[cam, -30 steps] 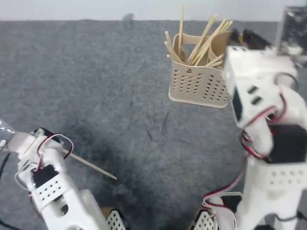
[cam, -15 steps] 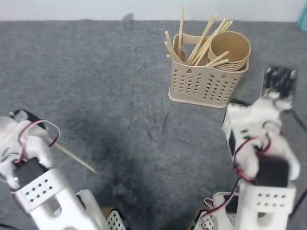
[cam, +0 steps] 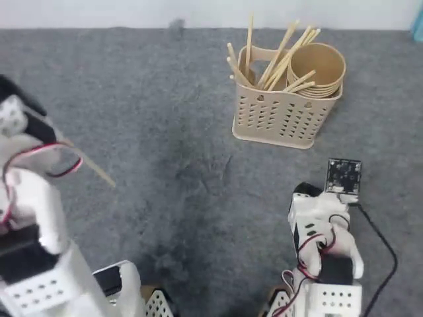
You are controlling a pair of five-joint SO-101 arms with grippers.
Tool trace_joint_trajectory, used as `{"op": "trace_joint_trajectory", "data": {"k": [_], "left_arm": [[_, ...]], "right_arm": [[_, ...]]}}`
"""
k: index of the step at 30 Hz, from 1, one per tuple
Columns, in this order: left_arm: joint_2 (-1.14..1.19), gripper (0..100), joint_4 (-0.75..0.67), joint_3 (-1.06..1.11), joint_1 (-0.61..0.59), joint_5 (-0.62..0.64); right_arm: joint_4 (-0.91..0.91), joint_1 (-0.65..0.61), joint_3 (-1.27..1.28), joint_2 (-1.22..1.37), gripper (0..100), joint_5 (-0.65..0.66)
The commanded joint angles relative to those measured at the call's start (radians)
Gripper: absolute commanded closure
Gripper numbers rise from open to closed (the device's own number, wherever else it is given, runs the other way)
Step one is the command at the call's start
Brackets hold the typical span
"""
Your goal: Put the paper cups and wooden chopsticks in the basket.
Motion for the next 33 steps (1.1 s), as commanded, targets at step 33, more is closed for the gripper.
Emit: {"op": "trace_joint_trajectory", "data": {"k": [33], "left_arm": [[0.875,99,-0.756,-0.71,0.798,-0.123]], "right_arm": [[-0.104,0.016,0.11,-0.054,99.1,-0.094]]}}
